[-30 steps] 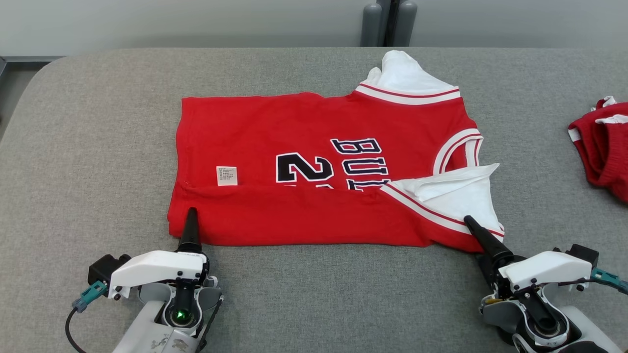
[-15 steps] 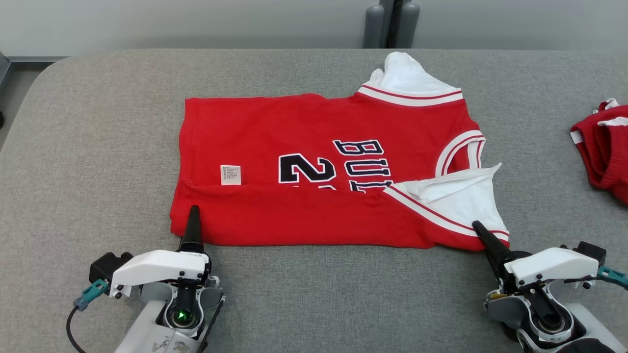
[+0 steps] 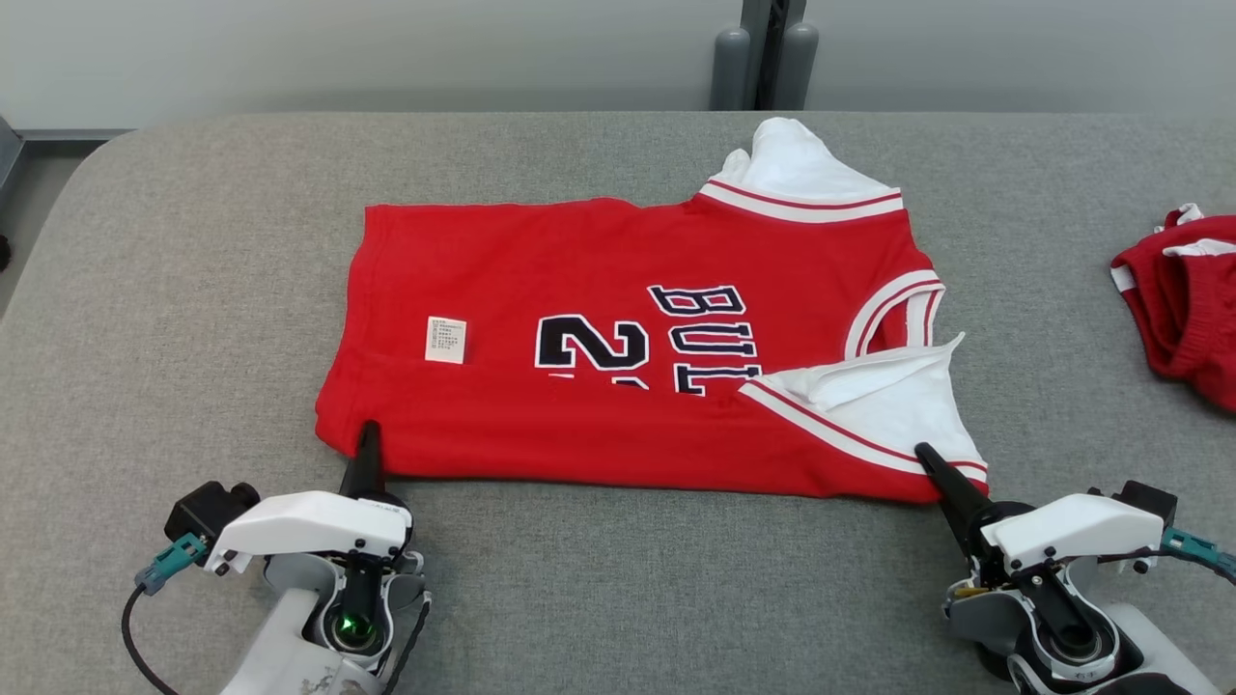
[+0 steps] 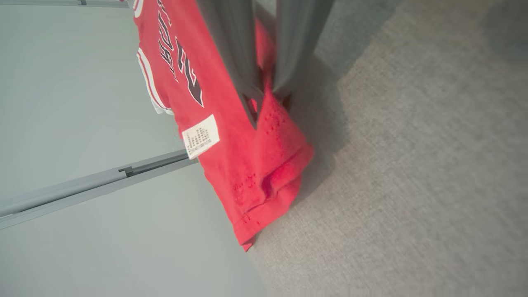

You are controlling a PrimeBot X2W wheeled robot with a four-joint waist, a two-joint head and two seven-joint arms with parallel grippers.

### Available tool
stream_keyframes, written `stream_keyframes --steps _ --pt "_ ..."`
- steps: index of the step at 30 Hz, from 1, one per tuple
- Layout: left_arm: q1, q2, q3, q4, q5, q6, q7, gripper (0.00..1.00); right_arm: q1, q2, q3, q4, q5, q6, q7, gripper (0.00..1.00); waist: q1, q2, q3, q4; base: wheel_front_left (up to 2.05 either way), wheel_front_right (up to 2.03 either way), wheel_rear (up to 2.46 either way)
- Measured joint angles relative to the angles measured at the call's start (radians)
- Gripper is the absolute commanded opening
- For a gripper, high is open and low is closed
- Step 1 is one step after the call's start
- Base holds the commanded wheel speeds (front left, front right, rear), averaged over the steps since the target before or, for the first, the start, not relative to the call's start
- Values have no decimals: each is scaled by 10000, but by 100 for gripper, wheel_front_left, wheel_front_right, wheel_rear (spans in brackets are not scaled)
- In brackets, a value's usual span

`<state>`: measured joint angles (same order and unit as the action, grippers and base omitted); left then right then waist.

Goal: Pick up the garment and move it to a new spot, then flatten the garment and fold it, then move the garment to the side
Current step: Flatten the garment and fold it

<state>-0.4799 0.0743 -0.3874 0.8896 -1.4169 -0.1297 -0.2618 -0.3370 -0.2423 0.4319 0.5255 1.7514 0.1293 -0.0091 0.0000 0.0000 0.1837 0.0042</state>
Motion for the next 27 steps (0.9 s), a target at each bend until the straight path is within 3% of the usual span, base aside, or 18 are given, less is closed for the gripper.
stream_keyframes --steps 8,27 --pt "256 -151 627 -44 1011 0 -2 0 101 127 -111 100 -58 0 67 0 0 0 -242 -2 0 0 0" --pt "722 -255 777 155 2228 0 -13 0 483 151 -380 148 -255 0 351 0 0 0 -809 -15 0 0 0"
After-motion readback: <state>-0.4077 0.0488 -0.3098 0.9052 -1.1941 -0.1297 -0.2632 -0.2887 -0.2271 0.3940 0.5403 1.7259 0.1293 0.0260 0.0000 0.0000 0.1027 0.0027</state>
